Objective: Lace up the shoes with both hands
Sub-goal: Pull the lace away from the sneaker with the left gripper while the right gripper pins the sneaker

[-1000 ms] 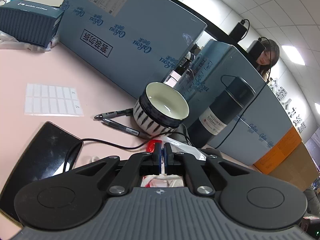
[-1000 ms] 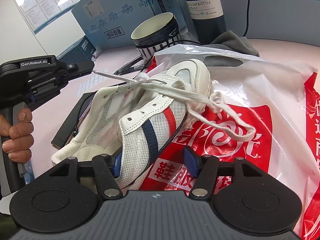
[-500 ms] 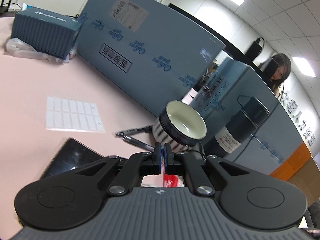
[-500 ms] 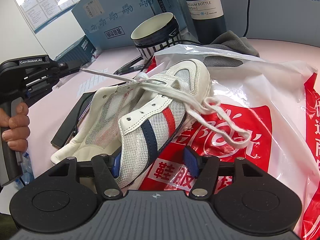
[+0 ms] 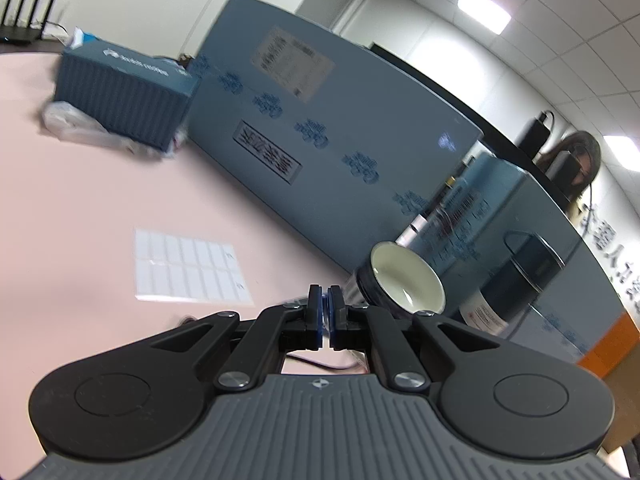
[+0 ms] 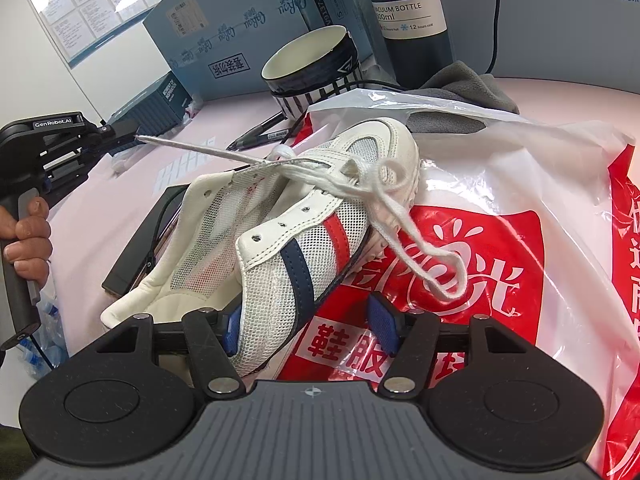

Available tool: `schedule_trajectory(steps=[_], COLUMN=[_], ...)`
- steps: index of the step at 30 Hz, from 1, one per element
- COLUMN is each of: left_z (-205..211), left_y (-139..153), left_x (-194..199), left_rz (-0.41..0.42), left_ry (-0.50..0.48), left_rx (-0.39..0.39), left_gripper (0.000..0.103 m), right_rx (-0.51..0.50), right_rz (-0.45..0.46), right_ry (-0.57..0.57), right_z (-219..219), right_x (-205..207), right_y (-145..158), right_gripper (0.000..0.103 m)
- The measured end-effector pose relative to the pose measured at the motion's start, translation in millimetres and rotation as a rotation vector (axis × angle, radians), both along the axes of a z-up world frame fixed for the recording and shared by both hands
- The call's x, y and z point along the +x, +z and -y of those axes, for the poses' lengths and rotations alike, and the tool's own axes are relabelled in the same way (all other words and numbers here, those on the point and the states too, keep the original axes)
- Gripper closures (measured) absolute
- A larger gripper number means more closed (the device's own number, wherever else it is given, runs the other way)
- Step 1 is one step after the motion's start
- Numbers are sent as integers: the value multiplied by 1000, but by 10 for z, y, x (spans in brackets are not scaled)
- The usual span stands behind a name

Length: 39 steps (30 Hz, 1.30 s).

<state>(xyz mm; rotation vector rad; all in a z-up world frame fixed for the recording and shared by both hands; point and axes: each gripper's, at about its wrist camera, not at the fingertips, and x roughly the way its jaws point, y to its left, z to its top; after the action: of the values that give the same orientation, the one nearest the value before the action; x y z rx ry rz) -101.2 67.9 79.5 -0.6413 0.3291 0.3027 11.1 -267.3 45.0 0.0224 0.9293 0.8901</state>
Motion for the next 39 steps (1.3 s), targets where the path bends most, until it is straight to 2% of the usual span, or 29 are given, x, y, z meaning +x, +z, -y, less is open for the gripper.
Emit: schedule_trajectory(steps=[6,18,39], left_z=[-148,-305,-471], left_y=[33,67,140], left_x=[-82,-206,-296], left_rz=[12,19,31], left_ry=[61,121,171], left_rx=[2,17,41], left_gripper=[101,101,101], right_rx=[1,5,9], right_rz=[0,0,1], right_ry=[1,-6,-20], right_z=[3,0,5], right_x=[0,-11,-27], right_y=[-4,-15,-21], right_gripper=[45,45,44])
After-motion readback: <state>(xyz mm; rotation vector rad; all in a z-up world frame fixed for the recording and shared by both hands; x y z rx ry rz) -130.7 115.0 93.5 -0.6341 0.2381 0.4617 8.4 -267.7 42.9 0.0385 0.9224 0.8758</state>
